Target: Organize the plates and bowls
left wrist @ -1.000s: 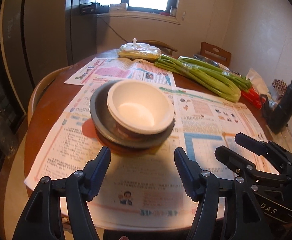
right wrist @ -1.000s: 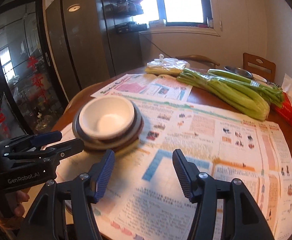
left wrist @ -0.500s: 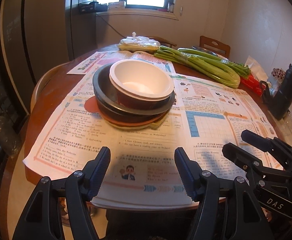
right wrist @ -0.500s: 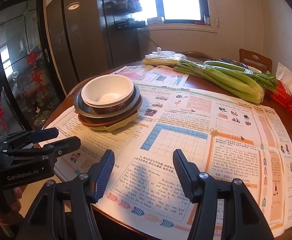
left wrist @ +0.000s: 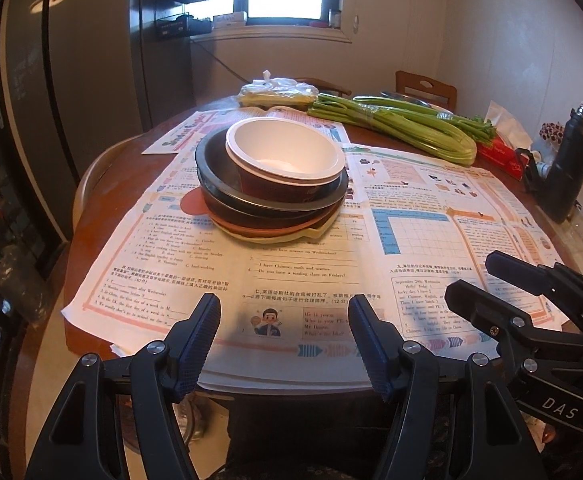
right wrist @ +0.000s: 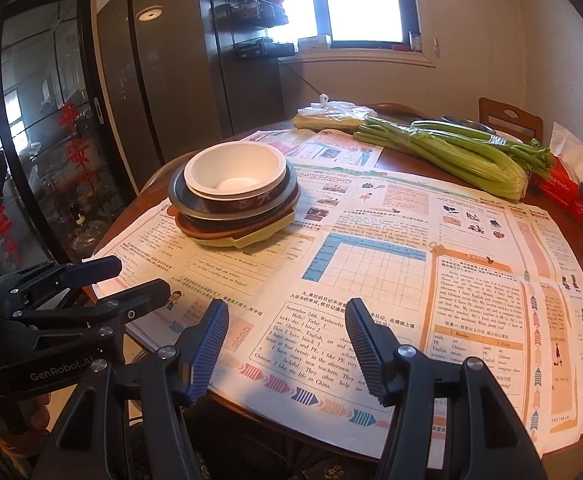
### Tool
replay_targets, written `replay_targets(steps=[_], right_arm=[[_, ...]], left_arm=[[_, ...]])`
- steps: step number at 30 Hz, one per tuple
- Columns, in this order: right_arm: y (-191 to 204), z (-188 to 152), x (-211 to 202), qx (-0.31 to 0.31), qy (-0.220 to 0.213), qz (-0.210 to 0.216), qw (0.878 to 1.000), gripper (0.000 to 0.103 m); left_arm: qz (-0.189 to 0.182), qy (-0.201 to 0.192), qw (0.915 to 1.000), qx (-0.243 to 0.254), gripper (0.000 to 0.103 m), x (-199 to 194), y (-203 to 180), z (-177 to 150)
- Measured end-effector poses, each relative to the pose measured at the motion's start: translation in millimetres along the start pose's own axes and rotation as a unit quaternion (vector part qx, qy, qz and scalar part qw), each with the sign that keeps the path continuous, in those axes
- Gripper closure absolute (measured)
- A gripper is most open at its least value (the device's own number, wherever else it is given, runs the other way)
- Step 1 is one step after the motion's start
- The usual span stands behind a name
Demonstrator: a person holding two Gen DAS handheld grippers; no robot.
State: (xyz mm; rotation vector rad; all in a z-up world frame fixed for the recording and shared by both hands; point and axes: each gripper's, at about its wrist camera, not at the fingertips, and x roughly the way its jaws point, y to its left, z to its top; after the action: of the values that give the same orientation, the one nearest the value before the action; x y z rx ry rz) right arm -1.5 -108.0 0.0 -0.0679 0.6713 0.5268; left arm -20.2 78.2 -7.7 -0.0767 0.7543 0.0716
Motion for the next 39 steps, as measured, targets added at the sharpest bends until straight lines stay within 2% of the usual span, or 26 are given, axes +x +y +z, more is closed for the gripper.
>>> replay_targets(steps=[22,39], right_arm=[[0.9,-4.0,-8.9,0.006,-0.005,-0.002,1.000,0.043],[0.9,-5.2,-7.7,0.012,-0.006,-0.003,1.000,0.038]], left_arm=[[0.009,0.005,0.9999,0.004,0.035,2.8,1.7,-8.0],[0.015,0.009,0.9998,0.004,0.035,5.4,4.1,-9.4]])
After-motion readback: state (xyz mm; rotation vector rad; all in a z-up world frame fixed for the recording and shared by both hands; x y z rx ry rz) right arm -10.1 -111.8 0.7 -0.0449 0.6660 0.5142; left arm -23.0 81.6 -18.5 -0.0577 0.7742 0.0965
